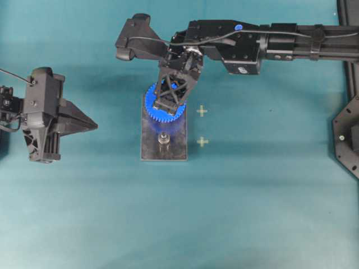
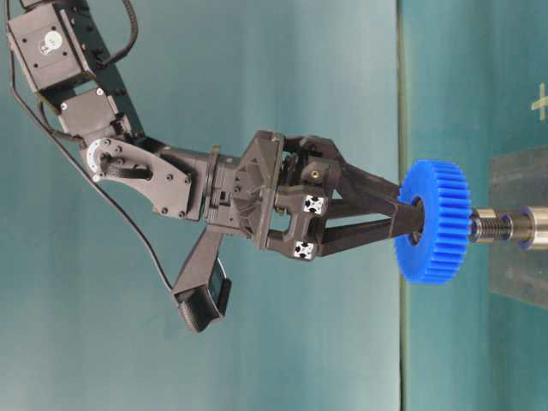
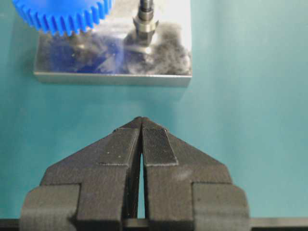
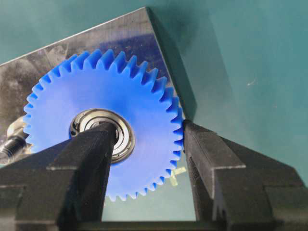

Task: Fit the large gear onto the shaft.
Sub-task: 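Align the gear bore with the upper shaft and push it on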

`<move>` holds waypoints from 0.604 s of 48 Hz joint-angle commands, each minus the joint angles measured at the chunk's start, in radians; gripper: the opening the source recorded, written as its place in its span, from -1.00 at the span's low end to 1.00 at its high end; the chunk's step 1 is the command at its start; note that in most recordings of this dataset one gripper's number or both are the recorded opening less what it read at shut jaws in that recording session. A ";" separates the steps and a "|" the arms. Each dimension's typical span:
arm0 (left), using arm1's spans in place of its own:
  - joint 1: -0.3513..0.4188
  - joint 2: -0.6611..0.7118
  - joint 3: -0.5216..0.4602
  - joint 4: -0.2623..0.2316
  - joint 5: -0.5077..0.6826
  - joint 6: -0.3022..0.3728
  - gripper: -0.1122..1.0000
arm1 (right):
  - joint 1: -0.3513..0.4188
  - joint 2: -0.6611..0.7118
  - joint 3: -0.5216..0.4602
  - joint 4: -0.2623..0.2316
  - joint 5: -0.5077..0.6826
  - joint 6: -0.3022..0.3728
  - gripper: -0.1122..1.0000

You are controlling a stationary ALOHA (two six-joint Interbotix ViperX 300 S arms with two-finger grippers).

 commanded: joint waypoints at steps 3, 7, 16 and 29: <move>0.000 -0.008 -0.003 0.002 -0.026 0.000 -0.80 | 0.003 -0.018 -0.023 0.002 -0.003 -0.020 0.07; 0.000 -0.008 0.009 0.002 -0.057 0.000 -0.80 | 0.002 -0.014 -0.025 0.003 -0.002 -0.018 0.07; -0.002 -0.008 0.032 0.002 -0.087 -0.002 -0.80 | 0.002 0.002 -0.026 0.014 -0.005 -0.017 0.07; 0.000 -0.018 0.037 0.002 -0.089 -0.002 -0.80 | 0.000 0.006 -0.026 0.018 -0.005 -0.008 0.07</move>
